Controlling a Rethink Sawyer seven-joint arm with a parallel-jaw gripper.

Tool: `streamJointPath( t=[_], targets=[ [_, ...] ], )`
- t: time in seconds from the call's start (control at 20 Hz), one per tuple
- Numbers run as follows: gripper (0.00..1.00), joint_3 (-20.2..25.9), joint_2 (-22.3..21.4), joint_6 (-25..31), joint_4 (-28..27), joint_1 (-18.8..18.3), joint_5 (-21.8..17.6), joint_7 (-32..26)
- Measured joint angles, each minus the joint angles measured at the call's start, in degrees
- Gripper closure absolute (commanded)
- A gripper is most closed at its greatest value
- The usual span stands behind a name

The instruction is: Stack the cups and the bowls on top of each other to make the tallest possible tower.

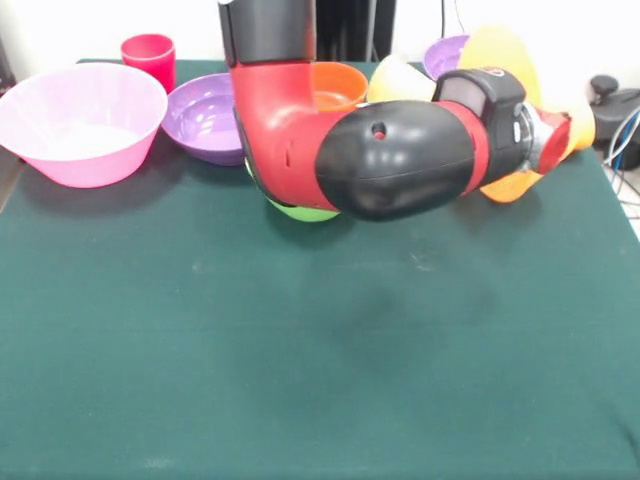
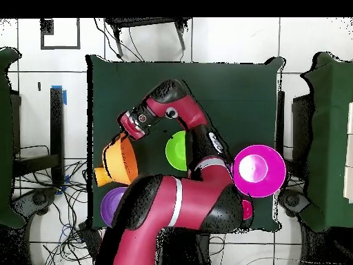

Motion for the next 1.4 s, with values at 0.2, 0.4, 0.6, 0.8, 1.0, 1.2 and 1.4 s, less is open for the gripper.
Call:
streamJointPath(
  t=[0.2, 0.4, 0.6, 0.8, 1.0, 1.2, 1.4],
  targets=[
    [1.00, 1.4, -0.8, 0.0, 0.7, -0.2, 0.0, 0.0],
    [1.00, 2.6, -2.8, 0.6, 1.0, -0.4, 0.0, 0.0],
    [1.00, 3.4, -4.2, 2.9, 0.0, -0.7, 0.0, 0.0],
    [1.00, 5.0, -4.3, 8.3, -4.2, -1.1, 0.0, 0.0],
    [1.00, 6.5, -3.1, 14.3, -10.7, -1.2, -0.3, 0.0],
    [1.00, 8.1, -1.1, 19.9, -18.6, -1.2, -1.6, 0.0],
    [1.00, 9.0, 0.9, 23.6, -25.1, -1.2, -3.3, 0.0]
  ],
)
